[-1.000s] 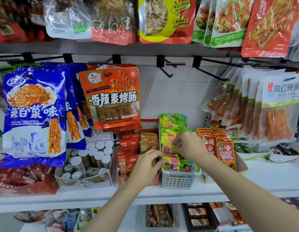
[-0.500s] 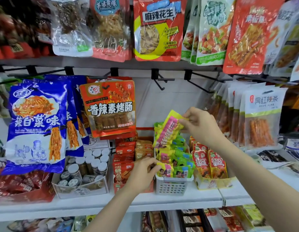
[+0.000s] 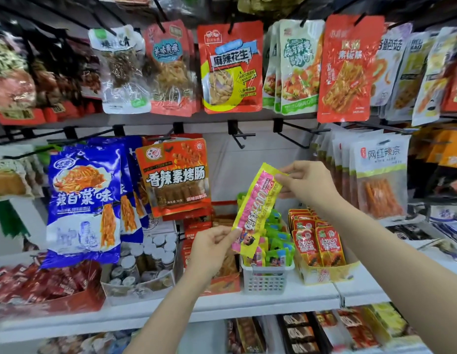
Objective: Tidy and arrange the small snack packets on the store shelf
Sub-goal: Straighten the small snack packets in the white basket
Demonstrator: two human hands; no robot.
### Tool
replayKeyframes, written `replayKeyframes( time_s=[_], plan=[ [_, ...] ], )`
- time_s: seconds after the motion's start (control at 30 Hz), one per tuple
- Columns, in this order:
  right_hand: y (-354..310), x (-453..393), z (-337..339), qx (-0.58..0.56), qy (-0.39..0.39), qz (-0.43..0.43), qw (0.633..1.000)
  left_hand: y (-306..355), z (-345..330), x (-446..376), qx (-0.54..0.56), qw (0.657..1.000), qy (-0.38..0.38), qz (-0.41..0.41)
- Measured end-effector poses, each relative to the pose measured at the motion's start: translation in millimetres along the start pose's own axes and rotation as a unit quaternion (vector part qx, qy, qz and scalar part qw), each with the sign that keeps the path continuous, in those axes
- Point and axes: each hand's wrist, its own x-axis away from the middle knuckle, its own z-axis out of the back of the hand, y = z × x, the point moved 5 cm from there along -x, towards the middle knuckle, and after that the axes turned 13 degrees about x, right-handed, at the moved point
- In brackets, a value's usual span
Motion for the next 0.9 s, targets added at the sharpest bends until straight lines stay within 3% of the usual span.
replayKeyframes(
  time_s=[0.17, 0.27, 0.33, 0.4, 0.47, 0.57, 0.67, 0.73, 0.8, 0.9],
  plan=[
    [0.5, 1.8, 0.3, -0.018, -0.013, -0.018, 1.000, 6.4, 1.2, 9.7, 0.008, 1.000, -0.015, 0.023],
    [3.1, 2.0, -0.7, -0.052, -0.027, -0.034, 0.998, 0.3, -2.6, 16.1, 0.164, 0.980, -0.050, 0.099],
    [2.9, 2.9, -2.9, -0.090, -0.042, -0.036, 0.994, -3.2, -12.1, 22.7, 0.367, 0.903, -0.099, 0.198],
    [0.9, 4.9, -6.7, -0.147, -0.069, -0.027, 0.986, -2.5, -17.9, 28.7, 0.491, 0.820, -0.124, 0.266],
    [-1.7, 7.3, -11.4, -0.207, -0.100, -0.014, 0.973, -0.3, -20.3, 30.2, 0.523, 0.793, -0.139, 0.281],
    [0.2, 7.2, -14.6, -0.249, -0.098, -0.013, 0.964, 0.9, -23.5, 28.1, 0.482, 0.825, -0.148, 0.254],
    [3.0, 10.1, -20.9, -0.258, -0.133, -0.021, 0.957, -0.5, -19.9, 21.1, 0.324, 0.928, -0.067, 0.172],
    [4.6, 14.5, -26.8, -0.260, -0.175, -0.034, 0.949, 1.0, -15.7, 19.5, 0.208, 0.972, -0.010, 0.105],
    [4.9, 16.6, -29.8, -0.214, -0.169, -0.018, 0.962, 2.1, -12.1, 20.8, 0.166, 0.985, 0.019, 0.053],
    [5.8, 13.9, -25.8, -0.148, -0.082, -0.007, 0.986, 2.0, -10.3, 24.7, 0.153, 0.987, 0.030, 0.023]
  ],
)
